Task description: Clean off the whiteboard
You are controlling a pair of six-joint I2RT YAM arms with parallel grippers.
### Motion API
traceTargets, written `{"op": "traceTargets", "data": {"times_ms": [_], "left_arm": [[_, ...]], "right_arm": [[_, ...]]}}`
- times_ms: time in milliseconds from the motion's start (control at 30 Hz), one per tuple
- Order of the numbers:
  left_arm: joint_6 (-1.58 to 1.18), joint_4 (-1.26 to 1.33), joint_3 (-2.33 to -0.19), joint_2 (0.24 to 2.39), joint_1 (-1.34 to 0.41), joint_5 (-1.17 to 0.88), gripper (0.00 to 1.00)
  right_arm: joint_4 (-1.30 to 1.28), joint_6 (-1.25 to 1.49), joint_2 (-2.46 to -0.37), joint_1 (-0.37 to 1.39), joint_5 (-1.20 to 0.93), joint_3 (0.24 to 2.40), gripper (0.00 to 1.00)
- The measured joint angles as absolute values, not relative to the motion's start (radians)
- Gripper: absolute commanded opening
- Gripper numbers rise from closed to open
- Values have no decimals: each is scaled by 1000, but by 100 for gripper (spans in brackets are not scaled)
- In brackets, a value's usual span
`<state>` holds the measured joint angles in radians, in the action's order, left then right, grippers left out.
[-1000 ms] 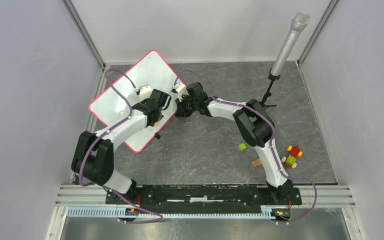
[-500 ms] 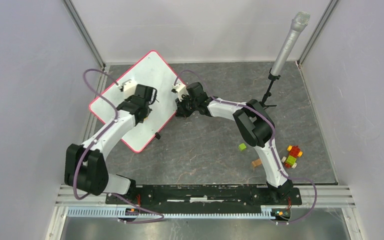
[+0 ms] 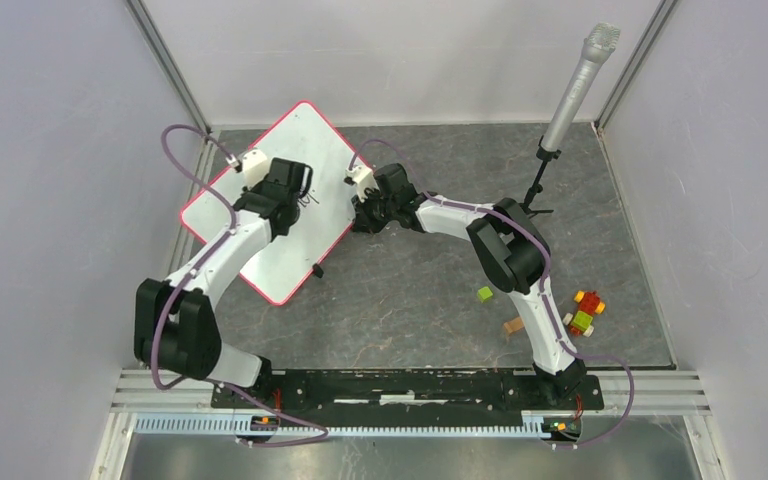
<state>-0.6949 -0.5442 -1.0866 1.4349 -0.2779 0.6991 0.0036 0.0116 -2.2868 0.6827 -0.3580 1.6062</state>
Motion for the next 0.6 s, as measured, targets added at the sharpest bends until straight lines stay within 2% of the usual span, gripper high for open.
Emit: {"op": "traceTargets", "data": {"times_ms": [267, 600], "left_arm": [[-696, -520, -1148, 1649, -476, 670, 23], [-696, -544, -1179, 1658, -466, 624, 24]], "right_arm": [[4, 10, -2287, 682, -358, 1606, 0], [4, 10, -2287, 682, -359, 1606, 0]]}}
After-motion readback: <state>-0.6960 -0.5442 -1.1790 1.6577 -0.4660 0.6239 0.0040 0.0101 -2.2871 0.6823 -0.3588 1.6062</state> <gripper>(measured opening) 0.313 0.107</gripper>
